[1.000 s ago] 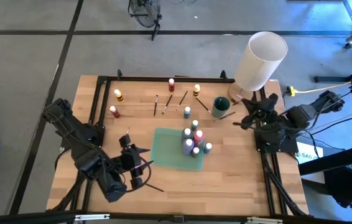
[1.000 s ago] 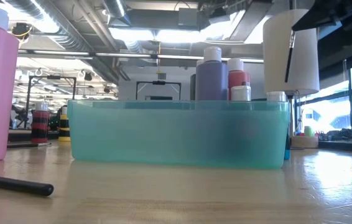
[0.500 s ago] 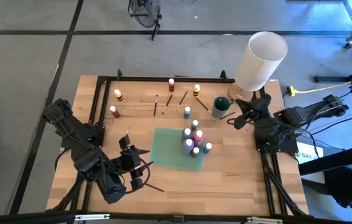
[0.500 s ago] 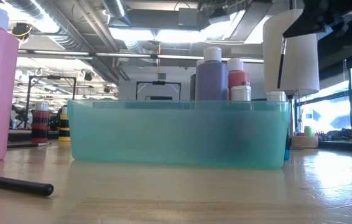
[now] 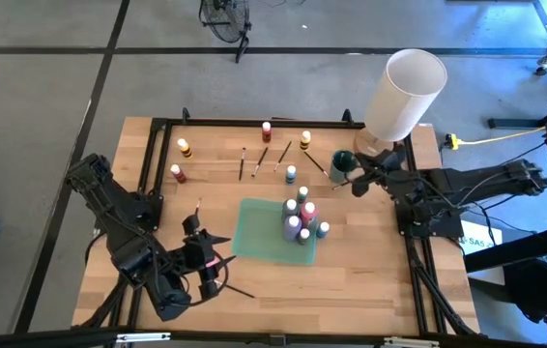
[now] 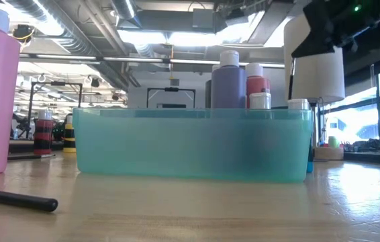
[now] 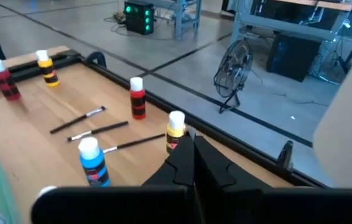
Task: Pick & Place Paint Supplies
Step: Put the black eyeshadow brush into the green cup
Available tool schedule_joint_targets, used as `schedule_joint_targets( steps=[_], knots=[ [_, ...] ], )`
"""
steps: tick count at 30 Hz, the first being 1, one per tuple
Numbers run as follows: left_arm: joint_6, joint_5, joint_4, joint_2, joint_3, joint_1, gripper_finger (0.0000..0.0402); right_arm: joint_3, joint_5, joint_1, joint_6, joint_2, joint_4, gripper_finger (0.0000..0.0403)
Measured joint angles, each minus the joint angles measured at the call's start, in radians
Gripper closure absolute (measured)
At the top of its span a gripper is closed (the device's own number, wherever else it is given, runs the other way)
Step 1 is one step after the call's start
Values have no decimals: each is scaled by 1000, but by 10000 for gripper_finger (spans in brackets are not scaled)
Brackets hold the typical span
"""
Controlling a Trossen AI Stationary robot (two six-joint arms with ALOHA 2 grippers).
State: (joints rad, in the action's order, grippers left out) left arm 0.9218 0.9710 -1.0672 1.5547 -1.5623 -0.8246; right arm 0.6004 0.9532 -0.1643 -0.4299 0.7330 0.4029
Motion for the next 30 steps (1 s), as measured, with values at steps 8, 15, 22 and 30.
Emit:
schedule_joint_targets(
  steps=[8,15,22,30],
  knots=[
    [0,6,0,0,0,0,213,-39,-131,123,12,6,-42,403],
    [-8,7,0,0,0,0,213,-83,-237,196,19,12,-108,403],
    [-8,8,0,0,0,0,213,-83,-278,224,19,50,-124,403],
    [-8,7,0,0,0,0,213,-83,-277,256,19,133,-145,403]
  ],
)
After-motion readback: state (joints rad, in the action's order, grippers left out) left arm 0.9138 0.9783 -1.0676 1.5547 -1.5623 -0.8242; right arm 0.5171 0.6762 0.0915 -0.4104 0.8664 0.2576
